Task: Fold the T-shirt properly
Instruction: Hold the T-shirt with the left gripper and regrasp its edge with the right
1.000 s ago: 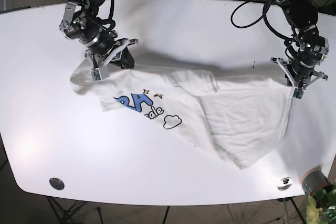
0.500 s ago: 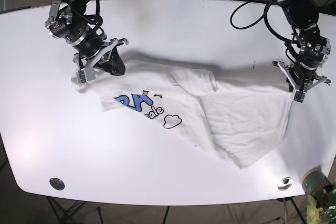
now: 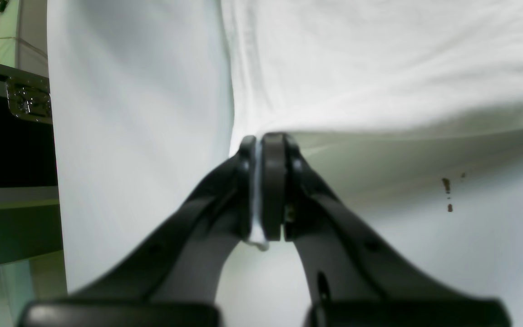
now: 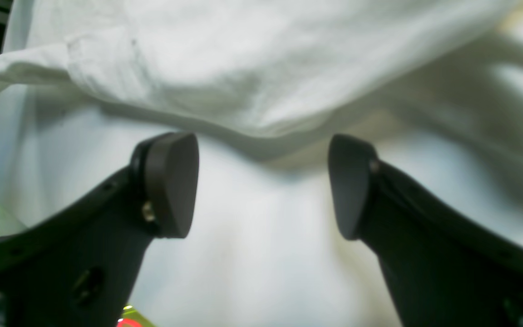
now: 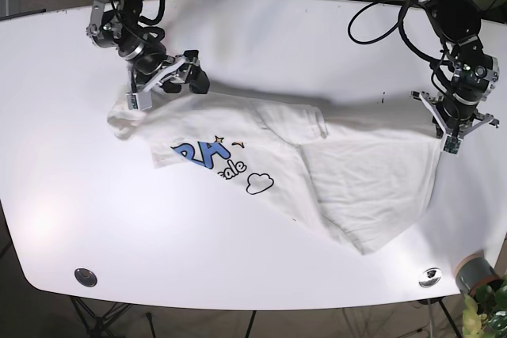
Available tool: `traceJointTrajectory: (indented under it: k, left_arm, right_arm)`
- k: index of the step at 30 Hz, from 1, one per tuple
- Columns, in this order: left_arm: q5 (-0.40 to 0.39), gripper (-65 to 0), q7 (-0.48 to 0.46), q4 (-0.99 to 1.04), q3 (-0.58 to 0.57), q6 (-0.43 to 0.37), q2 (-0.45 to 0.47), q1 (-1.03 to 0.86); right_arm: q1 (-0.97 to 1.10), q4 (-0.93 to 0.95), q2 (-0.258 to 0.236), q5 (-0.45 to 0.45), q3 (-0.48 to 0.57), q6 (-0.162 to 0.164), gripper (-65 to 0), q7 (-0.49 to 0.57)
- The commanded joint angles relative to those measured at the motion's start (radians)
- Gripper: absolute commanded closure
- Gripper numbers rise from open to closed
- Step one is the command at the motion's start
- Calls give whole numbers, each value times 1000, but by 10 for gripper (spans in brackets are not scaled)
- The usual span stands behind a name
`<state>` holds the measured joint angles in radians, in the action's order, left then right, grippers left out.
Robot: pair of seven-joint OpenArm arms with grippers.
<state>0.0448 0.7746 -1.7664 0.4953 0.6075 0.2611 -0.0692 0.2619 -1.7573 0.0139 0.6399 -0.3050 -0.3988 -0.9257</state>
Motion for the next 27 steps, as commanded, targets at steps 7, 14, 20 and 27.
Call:
traceJointTrajectory:
  k: [7,14,20,27]
  left_arm:
    - [-3,0,-13,-16,4,-2,17,13]
    - [-3,0,-13,-16,4,-2,17,13]
    - [-3,0,-13,-16,4,-2,17,13]
    - [-3,0,-13,-20,4,-2,17,16]
  right_arm:
    - [-80,102,-1,25,3,-10,-431,26]
    - [-125,150,1,25,3,-10,-300,27]
    - [-115,116,1,27,5,-10,-30,26]
    - [-14,-99,1,28,3,-5,-19,1]
